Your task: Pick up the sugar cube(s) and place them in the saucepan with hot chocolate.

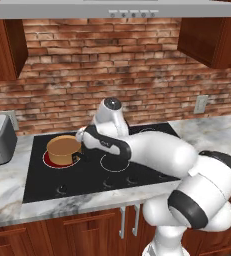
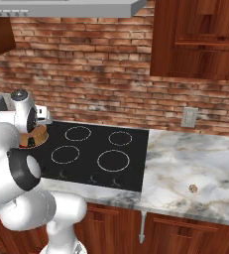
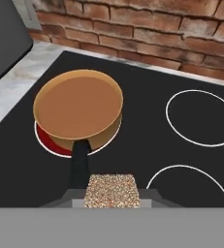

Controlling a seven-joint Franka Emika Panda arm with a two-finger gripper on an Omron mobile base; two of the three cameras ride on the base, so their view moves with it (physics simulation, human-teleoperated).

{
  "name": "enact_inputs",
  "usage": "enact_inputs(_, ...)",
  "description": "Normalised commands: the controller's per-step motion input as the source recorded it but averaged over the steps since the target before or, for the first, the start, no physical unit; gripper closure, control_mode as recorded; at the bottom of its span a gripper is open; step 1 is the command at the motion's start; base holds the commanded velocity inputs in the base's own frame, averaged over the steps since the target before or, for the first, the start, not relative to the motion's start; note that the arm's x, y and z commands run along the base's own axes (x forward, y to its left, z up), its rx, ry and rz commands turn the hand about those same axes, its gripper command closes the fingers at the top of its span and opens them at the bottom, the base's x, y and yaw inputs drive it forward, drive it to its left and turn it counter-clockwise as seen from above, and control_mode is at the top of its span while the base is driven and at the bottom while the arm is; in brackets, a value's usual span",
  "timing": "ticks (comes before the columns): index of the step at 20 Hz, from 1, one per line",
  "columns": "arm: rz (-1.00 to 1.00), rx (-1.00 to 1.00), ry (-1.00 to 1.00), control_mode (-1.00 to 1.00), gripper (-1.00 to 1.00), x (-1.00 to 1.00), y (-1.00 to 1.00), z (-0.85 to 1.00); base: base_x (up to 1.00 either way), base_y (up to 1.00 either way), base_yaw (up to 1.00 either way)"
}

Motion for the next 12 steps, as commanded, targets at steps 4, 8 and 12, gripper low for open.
enact_inputs(4, 0.02, -0.05, -0.01, -1.00, 1.00, 0.22, 0.48, 0.00, 0.00, 0.00, 0.00)
enact_inputs(8, 0.02, 0.00, 0.00, -1.00, 1.00, 0.21, 0.35, -0.05, 0.00, 0.00, 0.00)
enact_inputs(12, 0.02, 0.00, 0.02, -1.00, 1.00, 0.23, 0.37, -0.14, 0.00, 0.00, 0.00)
